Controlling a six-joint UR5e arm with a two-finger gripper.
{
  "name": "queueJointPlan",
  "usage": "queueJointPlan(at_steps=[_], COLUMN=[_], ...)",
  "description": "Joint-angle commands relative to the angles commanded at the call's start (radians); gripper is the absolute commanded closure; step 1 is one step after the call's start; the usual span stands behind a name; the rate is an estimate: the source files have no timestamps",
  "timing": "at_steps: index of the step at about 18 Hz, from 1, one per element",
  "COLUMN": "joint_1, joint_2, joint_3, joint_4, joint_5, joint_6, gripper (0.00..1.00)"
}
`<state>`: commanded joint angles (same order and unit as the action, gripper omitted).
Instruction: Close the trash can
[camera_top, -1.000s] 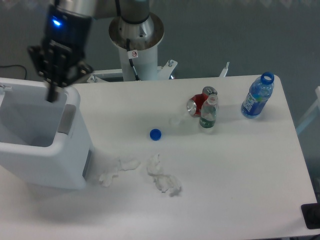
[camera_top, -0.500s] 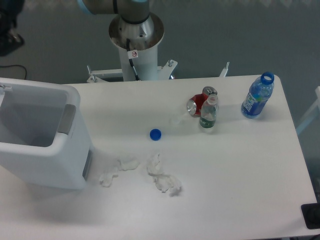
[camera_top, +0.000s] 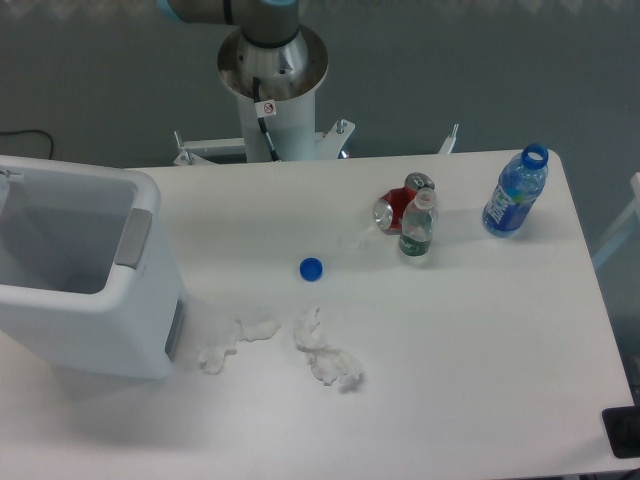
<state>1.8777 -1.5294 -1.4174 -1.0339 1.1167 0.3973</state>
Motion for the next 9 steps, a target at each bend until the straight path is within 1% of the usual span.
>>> queueJointPlan(at_steps=[4, 6, 9], joint_1=[-0.044, -0.055, -0.092], joint_2=[-0.009, -0.021, -0.044], joint_3=[0.002, 0.0, 0.002], joint_4=[0.002, 0.0, -0.002], joint_5=[0.009, 0.014, 0.075], joint_6=[0.014, 0.058, 0.078], gripper=[1.0, 1.0, 1.0])
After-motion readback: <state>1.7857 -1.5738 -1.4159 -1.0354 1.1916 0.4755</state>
